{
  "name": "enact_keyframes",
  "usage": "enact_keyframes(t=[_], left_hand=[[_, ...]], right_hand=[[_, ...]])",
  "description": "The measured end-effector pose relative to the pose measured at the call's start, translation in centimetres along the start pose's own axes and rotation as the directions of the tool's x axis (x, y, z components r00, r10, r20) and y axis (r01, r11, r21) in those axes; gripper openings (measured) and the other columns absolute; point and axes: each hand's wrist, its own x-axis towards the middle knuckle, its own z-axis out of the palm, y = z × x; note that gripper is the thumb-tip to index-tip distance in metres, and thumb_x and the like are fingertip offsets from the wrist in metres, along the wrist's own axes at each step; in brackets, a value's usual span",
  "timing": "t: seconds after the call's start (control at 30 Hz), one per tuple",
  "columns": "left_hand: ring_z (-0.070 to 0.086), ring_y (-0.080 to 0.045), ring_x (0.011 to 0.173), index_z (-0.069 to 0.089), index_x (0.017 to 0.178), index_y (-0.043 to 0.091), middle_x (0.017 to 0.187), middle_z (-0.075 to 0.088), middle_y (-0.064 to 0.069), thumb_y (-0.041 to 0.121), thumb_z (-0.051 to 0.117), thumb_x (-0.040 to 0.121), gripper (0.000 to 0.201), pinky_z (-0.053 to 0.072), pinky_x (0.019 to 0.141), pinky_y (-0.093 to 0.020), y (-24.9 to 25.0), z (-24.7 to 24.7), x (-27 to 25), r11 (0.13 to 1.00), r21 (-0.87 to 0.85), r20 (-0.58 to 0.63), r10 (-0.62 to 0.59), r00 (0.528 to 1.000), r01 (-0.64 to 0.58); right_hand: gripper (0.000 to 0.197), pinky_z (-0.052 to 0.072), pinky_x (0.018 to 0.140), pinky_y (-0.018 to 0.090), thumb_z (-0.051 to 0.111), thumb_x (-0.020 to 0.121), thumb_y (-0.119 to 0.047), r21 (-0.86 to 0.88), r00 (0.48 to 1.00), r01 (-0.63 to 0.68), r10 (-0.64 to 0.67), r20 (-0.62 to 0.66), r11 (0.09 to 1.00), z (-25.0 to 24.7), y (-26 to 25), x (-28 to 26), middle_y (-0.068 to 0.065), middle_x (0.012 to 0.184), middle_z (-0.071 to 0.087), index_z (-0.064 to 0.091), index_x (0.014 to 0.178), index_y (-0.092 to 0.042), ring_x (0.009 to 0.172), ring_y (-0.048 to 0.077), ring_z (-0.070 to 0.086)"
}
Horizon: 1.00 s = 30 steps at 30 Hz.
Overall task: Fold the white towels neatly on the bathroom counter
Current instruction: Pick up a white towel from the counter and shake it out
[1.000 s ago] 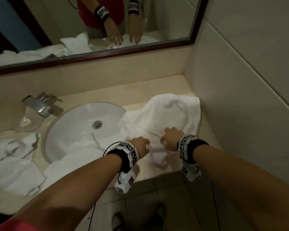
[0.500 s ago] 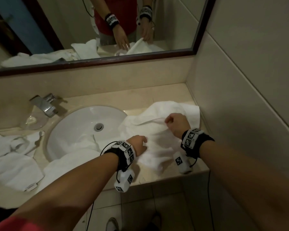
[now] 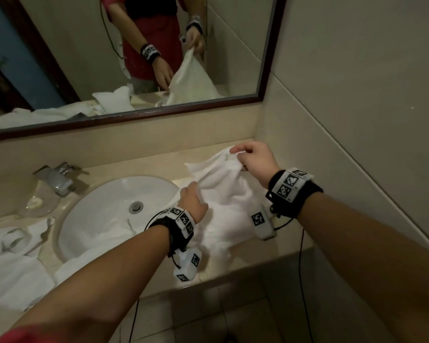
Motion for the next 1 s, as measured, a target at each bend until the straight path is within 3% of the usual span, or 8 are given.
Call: enact_keyframes(t=[0.1,0.17,0.3,0.5,0.63,0.77,0.9,1.0], left_hand=[[0.03,-0.027,0.14,0.019,0.153,0.014,0.156,0.02,-0.011,0.015,0.062,0.089,0.077,0.025,0.112,-0.029,1.4,-1.4,0.2,0.986,-0.152,-0.121,0.051,0.991,-0.069],[0.035,-0.027,0.138,0.026,0.151,0.016,0.153,0.029,-0.011,0.018,0.063,0.089,0.072,0.029,0.11,-0.031,2.4,-1.9,0.5,0.978,-0.177,-0.123,0.092,0.988,-0.113],[0.065,-0.035,0.098,0.056,0.125,0.02,0.113,0.068,-0.012,0.032,0.055,0.086,0.041,0.055,0.085,-0.041,3.6,-2.3,0.7,0.979,-0.175,-0.007,0.104,0.995,-0.103],[0.065,-0.03,0.073,0.064,0.092,0.011,0.083,0.069,-0.011,0.025,0.051,0.09,0.019,0.052,0.067,-0.031,2.9,-3.3,0.1,0.99,-0.109,0.007,0.09,0.996,-0.088],[0.064,-0.033,0.075,0.065,0.087,0.009,0.083,0.069,-0.015,0.021,0.049,0.092,0.02,0.054,0.07,-0.033,0.8,-4.7,0.0,0.996,-0.08,-0.001,0.038,0.999,-0.038],[0.067,-0.037,0.075,0.068,0.088,0.011,0.084,0.07,-0.019,0.024,0.049,0.094,0.024,0.059,0.073,-0.044,0.2,-7.6,0.1,0.99,-0.138,-0.05,0.029,0.998,-0.035],[0.062,-0.032,0.081,0.066,0.097,0.012,0.091,0.067,-0.013,0.016,0.047,0.095,0.02,0.047,0.072,-0.03,1.1,-11.0,0.1,0.984,-0.14,-0.096,0.098,0.99,-0.111],[0.064,-0.036,0.095,0.066,0.11,0.009,0.103,0.068,-0.017,0.011,0.045,0.094,0.027,0.046,0.075,-0.031,2.1,-13.5,0.1,0.968,-0.165,-0.112,0.171,0.979,-0.189]], right_hand=[[0.032,0.052,0.065,0.023,0.05,0.082,0.005,0.05,1.0,0.006,-0.006,-0.004,0.999,-0.4,-2.8,-1.2,-0.006,0.082,0.068,0.073,0.087,-0.017,0.07,0.007,0.062],[0.031,0.052,0.062,0.019,0.049,0.083,0.007,0.074,1.0,0.014,-0.014,-0.001,0.997,-0.7,-4.7,-2.3,-0.003,0.084,0.068,0.072,0.094,-0.012,0.071,0.007,0.063],[0.033,0.056,0.074,0.029,0.048,0.084,0.009,0.083,0.999,0.042,-0.041,-0.019,0.996,-0.9,-7.5,-4.1,0.006,0.093,0.07,0.071,0.096,-0.011,0.082,0.017,0.066],[0.035,0.059,0.078,0.035,0.05,0.083,0.008,0.065,0.992,0.089,-0.083,-0.097,0.994,-0.7,-11.3,-6.9,0.007,0.094,0.07,0.071,0.089,-0.02,0.088,0.023,0.069],[0.03,0.057,0.076,0.033,0.053,0.079,0.005,0.025,0.958,0.161,-0.151,-0.243,0.987,-0.7,-13.9,-8.8,0.004,0.087,0.07,0.073,0.091,-0.015,0.078,0.015,0.066],[0.024,0.049,0.072,0.021,0.072,0.075,-0.009,-0.166,0.913,0.185,-0.232,-0.337,0.969,-0.7,-15.3,-10.5,-0.012,0.081,0.064,0.074,0.098,-0.014,0.073,-0.001,0.058],[0.032,0.051,0.081,0.027,0.073,0.072,-0.007,-0.436,0.903,0.111,-0.274,-0.331,0.893,-0.9,-16.1,-12.3,-0.01,0.089,0.062,0.072,0.103,-0.015,0.086,0.009,0.059],[0.026,0.039,0.078,0.021,0.067,0.082,-0.007,-0.621,0.905,0.022,-0.279,-0.32,0.783,-1.3,-16.4,-13.7,-0.019,0.08,0.042,0.07,0.108,-0.012,0.088,0.01,0.049]])
